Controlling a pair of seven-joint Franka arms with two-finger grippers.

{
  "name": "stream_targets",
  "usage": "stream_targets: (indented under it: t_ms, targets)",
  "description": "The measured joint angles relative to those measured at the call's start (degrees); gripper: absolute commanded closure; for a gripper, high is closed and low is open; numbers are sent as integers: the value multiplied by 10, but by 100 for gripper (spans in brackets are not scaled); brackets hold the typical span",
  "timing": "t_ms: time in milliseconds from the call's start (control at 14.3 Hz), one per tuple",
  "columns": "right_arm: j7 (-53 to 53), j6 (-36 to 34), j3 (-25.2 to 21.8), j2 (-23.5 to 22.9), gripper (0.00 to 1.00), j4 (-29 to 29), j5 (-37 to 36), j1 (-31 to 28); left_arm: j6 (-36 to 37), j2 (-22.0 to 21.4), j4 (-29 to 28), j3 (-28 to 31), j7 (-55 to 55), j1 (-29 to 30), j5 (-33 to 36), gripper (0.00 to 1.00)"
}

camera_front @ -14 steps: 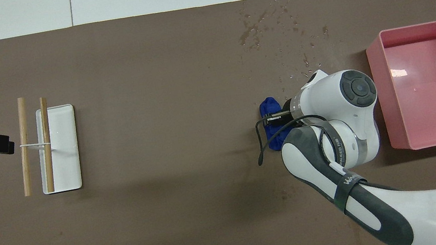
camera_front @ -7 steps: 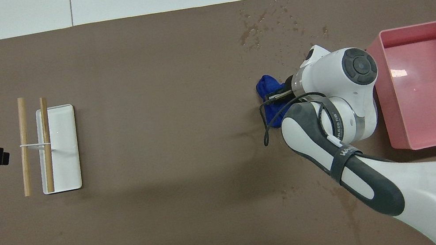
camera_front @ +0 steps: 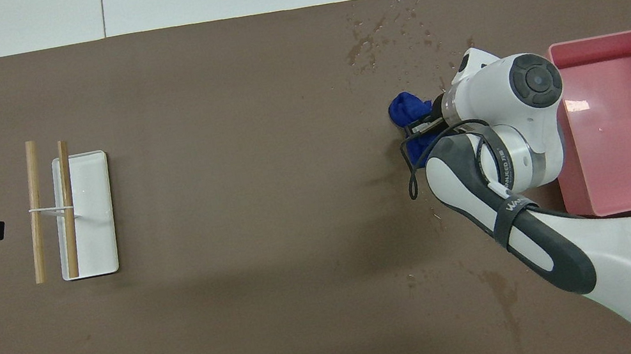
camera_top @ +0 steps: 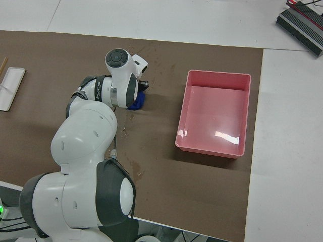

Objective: Wipe water with towel using both arms
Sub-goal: 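Rub the towel back and forth over the water spill with the right gripper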

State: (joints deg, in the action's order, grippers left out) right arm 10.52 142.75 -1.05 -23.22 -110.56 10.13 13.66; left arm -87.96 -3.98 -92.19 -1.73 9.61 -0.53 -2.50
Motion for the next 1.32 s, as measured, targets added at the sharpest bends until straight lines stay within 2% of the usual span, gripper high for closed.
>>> stream_targets:
  t_ms: [348,627,1045,1324]
  targets:
    - [-48,-126,0,16,100,1,21,0,1,0,-4,2,-9,0,0,0]
    - [-65,-213,0,43,100,-27,47,0,1,0,-4,2,-9,0,0,0]
    - [-91,-216,0,103,100,-123,121,13,2,0,-4,2,-9,0,0,0]
    - [-158,-102,0,106,100,-139,121,80,2,0,-4,2,-9,0,0,0]
